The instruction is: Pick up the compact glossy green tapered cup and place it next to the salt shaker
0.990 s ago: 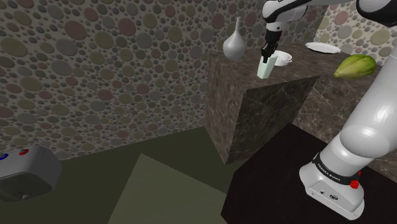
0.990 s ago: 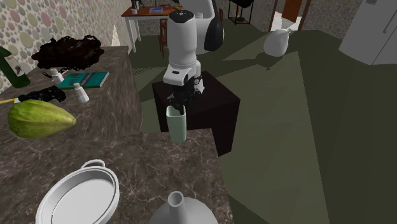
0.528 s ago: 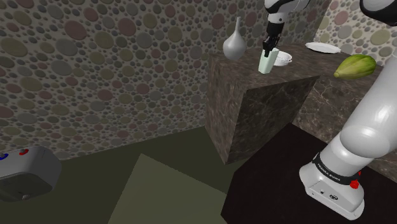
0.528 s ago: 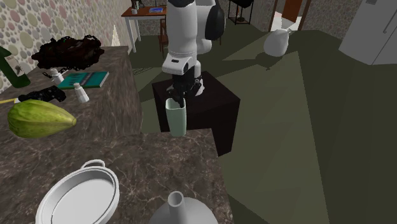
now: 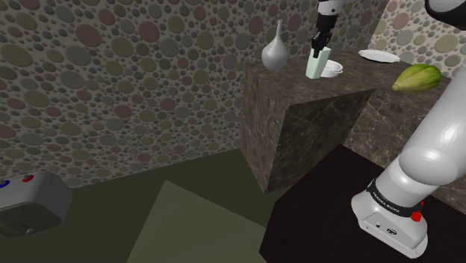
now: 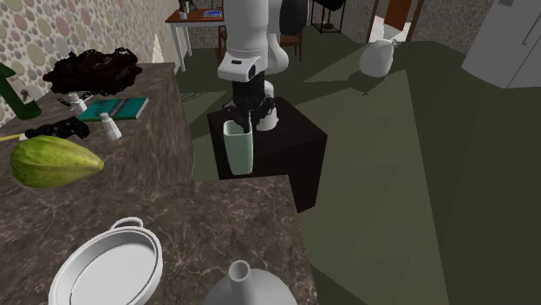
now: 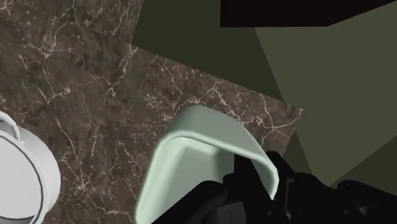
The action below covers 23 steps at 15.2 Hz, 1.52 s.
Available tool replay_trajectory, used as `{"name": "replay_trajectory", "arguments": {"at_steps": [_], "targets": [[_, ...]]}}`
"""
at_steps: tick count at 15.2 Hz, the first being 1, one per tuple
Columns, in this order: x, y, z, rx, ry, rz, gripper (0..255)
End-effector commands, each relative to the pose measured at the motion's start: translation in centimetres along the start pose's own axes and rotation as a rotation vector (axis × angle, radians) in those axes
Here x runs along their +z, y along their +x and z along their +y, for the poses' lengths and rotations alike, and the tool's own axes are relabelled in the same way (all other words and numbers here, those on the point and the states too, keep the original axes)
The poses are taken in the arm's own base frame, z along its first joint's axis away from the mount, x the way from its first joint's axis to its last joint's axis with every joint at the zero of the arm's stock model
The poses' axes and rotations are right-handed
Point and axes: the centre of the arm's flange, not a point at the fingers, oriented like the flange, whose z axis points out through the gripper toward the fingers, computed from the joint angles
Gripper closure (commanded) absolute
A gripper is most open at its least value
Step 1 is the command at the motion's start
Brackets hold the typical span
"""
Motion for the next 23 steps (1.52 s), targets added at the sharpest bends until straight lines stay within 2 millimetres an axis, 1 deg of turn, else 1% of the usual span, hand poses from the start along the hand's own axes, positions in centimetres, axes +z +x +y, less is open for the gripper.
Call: {"name": "replay_trajectory", "arguments": {"at_steps": [1,22,23], "targets": [[-1.1,0.0,0.0,0.000,0.000,0.000,255],[-12.0,-0.3,0.3,0.000,0.000,0.000,255],[-12.0,-1.4,1.0,0.000,0.000,0.000,255]]}}
